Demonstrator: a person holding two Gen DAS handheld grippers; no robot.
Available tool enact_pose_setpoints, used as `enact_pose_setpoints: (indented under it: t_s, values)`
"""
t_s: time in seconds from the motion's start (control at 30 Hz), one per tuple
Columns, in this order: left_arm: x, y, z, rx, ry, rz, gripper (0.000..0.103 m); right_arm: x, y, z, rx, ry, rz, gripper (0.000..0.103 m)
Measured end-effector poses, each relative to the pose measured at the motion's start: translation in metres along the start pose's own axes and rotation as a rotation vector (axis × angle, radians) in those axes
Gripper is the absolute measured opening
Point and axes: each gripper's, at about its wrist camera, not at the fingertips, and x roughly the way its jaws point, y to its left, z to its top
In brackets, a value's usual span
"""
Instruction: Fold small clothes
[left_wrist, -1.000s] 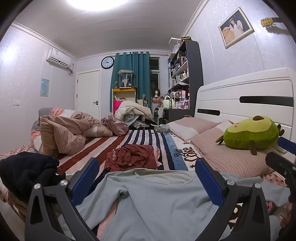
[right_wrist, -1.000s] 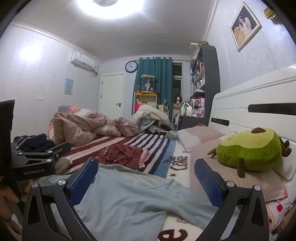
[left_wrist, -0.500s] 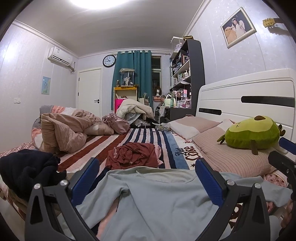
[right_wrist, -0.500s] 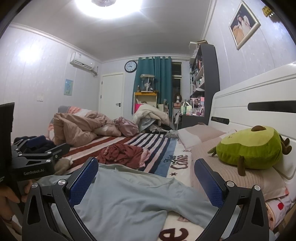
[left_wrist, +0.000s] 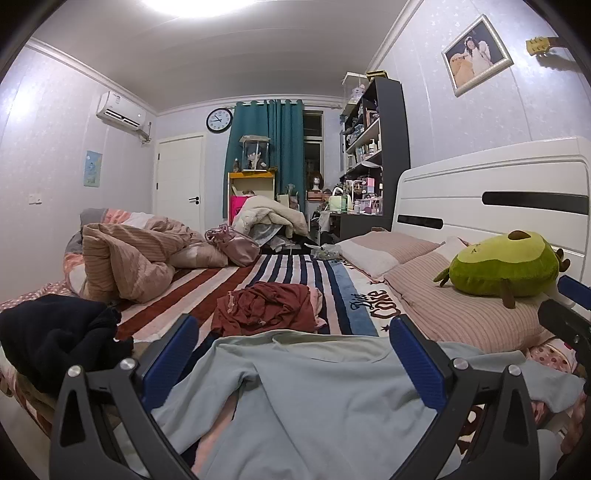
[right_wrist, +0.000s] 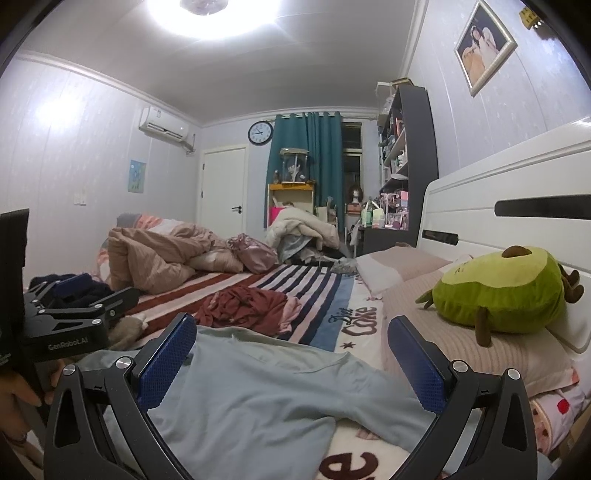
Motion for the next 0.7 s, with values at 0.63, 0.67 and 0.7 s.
enact_pose_setpoints:
  t_s: [0.63,0.67,0.7]
  values:
    - [-0.001,0.004,-0.004,0.002,0.007,0.008,0.102,0.008,0.011,-0.006,0.015,0.04,0.005,0.103]
    - [-0.001,0.006,-0.005,0.002,0.01,0.011,0.102,0.009,0.013,-0.007,0.02,0.041,0.009,0.103]
    - [-0.001,0.009,-0.006,0.0,0.011,0.011,0.102,0.011,0.015,-0.007,0.023,0.042,0.012,0.103]
